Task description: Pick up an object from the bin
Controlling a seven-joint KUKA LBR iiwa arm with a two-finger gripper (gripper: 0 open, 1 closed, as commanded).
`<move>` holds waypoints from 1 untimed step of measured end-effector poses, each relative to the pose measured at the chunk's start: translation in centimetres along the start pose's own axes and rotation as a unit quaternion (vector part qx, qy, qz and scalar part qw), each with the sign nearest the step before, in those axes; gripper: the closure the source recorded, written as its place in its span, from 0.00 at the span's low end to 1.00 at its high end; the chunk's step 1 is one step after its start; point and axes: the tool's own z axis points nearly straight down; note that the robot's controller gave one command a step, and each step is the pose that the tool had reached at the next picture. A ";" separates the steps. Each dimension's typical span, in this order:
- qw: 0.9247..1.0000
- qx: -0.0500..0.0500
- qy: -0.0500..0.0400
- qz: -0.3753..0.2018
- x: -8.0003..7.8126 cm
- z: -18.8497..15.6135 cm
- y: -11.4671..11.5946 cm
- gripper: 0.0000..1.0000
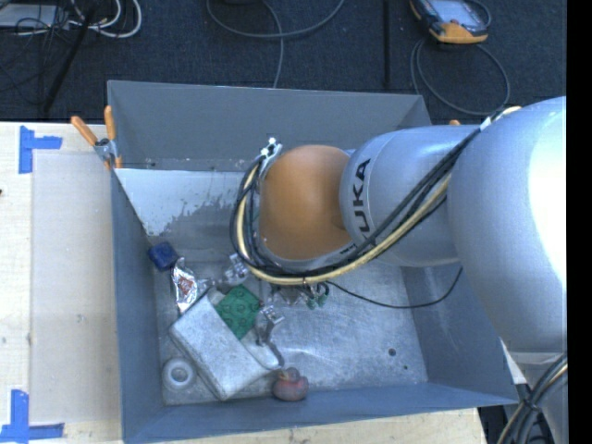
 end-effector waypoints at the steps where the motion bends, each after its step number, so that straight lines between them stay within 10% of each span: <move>1: 1.000 0.001 -0.002 0.002 -0.1 -0.4 -0.1 1.00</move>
Offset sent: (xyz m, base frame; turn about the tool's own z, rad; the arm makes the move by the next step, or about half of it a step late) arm 0.0000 0.0000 0.0000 0.0000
